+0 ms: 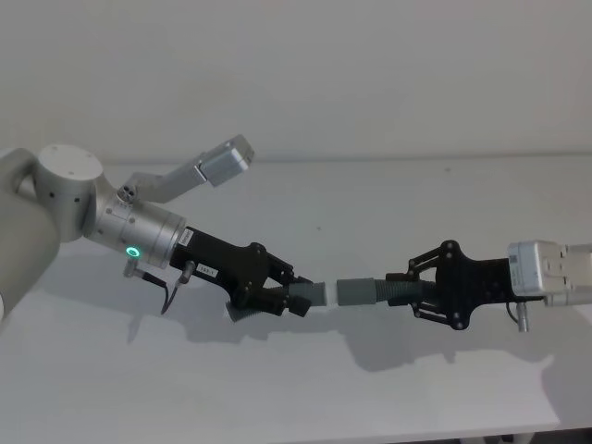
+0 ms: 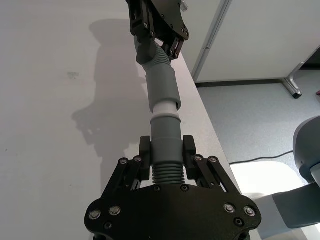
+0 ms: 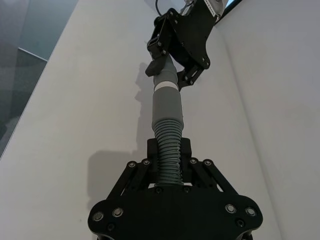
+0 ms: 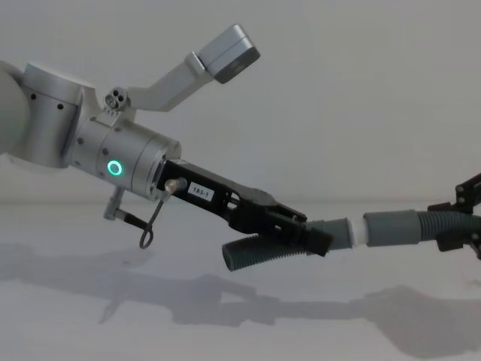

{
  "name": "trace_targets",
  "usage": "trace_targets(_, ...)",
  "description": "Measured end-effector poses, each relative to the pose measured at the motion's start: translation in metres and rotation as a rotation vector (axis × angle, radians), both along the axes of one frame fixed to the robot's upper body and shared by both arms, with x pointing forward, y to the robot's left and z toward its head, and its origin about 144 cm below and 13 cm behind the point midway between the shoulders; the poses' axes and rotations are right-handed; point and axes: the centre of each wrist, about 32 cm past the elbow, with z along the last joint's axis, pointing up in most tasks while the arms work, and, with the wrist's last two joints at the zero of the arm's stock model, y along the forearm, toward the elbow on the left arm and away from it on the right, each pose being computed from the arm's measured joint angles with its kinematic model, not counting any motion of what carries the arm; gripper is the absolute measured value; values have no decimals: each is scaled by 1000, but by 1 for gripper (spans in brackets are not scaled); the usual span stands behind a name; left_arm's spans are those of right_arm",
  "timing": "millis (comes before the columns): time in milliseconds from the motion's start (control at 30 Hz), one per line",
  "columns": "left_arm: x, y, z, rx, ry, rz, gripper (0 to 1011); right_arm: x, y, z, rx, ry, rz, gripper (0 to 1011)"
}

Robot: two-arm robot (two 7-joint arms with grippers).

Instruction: Use both hands to pick up one end of the pipe from the table, align the ends, and insert them.

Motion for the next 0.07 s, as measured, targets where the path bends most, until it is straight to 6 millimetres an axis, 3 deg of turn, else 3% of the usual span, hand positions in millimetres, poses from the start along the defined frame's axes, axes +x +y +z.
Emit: trace_targets(67,0,0,0,0,0,0,353,0,0,0,0,0,0,223)
